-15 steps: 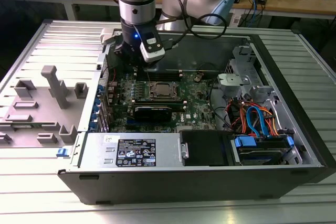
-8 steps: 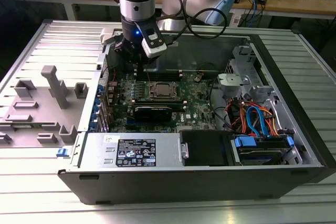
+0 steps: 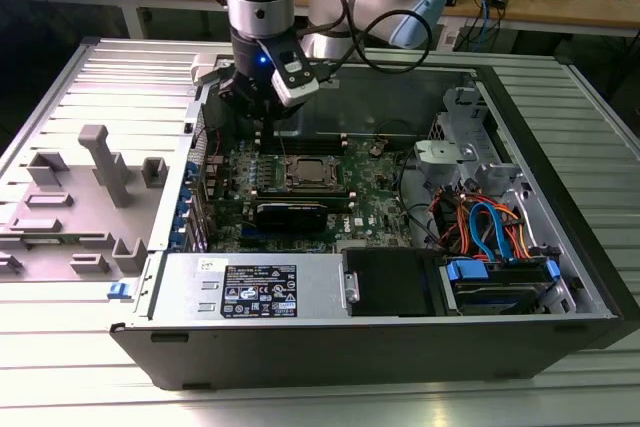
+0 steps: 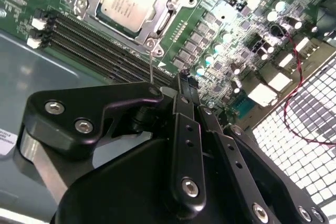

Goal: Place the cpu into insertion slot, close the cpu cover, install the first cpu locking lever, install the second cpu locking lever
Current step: 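Install the first cpu locking lever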

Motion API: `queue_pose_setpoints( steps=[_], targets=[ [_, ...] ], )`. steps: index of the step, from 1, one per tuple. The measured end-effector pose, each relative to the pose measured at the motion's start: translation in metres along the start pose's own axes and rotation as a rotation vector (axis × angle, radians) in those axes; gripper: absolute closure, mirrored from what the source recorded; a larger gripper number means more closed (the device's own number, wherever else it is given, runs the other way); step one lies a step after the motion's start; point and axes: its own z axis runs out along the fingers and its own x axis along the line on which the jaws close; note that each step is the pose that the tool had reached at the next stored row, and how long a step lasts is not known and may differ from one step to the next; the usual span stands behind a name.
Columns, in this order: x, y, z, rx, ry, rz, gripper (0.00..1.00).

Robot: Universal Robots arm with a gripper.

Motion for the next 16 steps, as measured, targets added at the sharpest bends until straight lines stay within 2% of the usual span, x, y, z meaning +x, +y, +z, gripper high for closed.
queue_pose_setpoints(
  steps=[4, 16],
  targets=[
    [-0.0002, 0.0054, 0.0002, 0.0001, -0.0002, 0.000, 0.89],
    [-0.0097, 0.0060, 0.0004, 0.0001, -0.0002, -0.001, 0.89]
  ],
)
